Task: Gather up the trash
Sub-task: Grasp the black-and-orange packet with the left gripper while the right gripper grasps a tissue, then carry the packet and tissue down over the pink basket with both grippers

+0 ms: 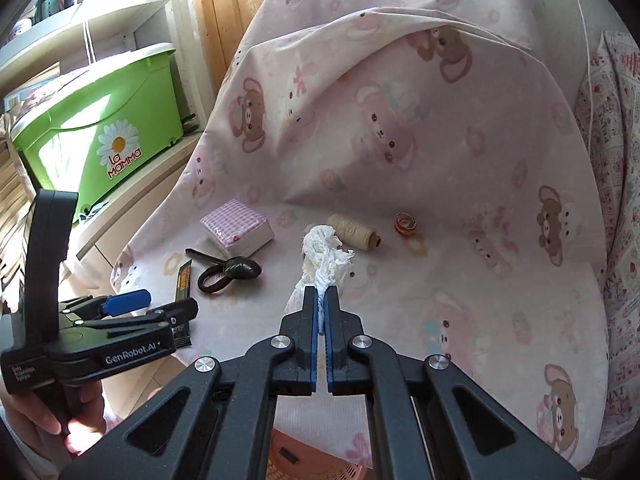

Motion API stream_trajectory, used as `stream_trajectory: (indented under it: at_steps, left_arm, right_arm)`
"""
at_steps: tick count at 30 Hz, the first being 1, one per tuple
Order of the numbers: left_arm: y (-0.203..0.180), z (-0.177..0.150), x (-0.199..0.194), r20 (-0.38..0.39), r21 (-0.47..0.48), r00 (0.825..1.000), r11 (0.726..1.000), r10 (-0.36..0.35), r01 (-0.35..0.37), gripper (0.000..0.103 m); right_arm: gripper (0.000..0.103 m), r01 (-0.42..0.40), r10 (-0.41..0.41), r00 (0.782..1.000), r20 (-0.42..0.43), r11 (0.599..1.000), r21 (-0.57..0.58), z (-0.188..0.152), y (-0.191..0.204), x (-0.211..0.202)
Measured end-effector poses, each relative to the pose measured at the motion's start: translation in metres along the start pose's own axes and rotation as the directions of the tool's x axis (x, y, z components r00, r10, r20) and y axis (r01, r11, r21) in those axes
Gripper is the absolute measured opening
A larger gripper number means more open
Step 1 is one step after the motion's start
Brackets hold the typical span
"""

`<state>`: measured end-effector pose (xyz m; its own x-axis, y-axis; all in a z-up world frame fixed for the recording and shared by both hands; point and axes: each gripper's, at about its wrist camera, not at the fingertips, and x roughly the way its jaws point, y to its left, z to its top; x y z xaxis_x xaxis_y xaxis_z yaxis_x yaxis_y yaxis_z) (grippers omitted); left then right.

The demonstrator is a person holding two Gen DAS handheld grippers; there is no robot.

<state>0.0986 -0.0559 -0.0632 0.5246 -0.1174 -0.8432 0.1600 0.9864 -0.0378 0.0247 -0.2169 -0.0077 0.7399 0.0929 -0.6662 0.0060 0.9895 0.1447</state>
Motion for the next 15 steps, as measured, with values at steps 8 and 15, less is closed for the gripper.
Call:
stream_trajectory:
  at_steps: [8, 15]
  left_arm:
    - [-0.005, -0.004, 0.0, 0.021, 0.007, 0.998, 0.998, 0.062, -0.062, 0.052]
    - [0.016, -0.002, -0.006, 0.014, -0.069, 0.999, 0.997, 0.039, -0.038, 0.015]
  right_arm:
    - [0.003, 0.027, -0.026, 1.0, 0.016, 0.998, -0.054, -0.003, 0.008, -0.004]
    - [0.003, 0.046, -0.045, 0.999, 0.021, 0.998, -0.052, -0.004, 0.003, -0.006]
